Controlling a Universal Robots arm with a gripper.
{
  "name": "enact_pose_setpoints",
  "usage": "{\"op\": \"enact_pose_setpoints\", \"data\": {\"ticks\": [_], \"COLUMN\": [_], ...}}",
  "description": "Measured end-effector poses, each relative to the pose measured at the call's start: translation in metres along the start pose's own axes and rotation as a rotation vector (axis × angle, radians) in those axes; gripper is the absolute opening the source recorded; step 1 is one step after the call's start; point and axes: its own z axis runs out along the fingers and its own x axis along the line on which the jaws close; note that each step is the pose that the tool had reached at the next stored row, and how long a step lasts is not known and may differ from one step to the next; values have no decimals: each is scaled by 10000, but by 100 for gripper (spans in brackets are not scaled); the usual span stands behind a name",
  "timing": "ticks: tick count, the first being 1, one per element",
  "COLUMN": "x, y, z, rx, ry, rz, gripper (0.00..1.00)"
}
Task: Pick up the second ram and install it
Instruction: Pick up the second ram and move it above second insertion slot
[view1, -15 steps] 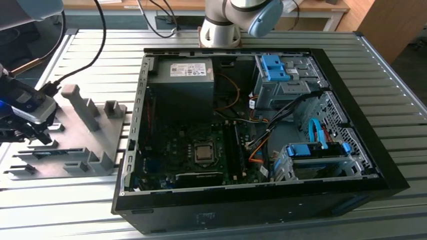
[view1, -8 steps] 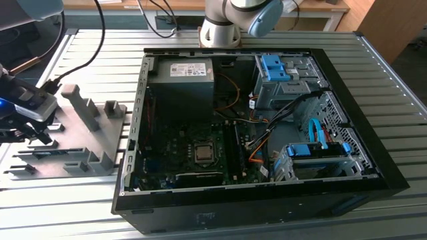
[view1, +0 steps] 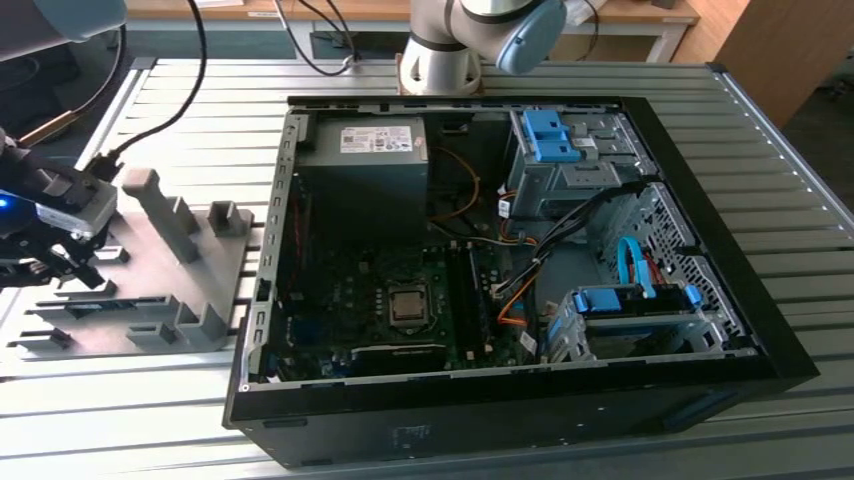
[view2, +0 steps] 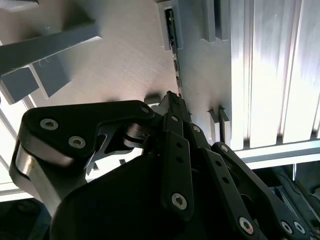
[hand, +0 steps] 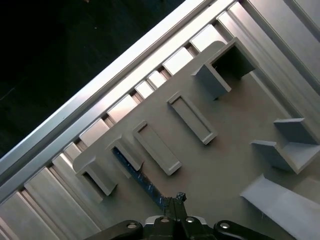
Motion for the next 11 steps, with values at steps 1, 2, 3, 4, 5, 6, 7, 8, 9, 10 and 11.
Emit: {"op": "enact_pose_setpoints", "data": {"ticks": [1,2,3,4,5,6,7,8,9,10,11], "x": [0,0,0,0,0,0,0,0,0,0,0], "y": [0,0,0,0,0,0,0,0,0,0,0], "z": [0,0,0,0,0,0,0,0,0,0,0], "rx": [-3,-5,-8,-10,-13,-16,-18,-20,-23,-25,-27], "ry": [0,0,0,0,1,0,1,1,2,1,1], "rz": [-100,-190,-280,-370,-462,-550,-639,-728,-814,-907,-991], "gripper": [10,10,10,10,10,10,10,10,10,10,10]}}
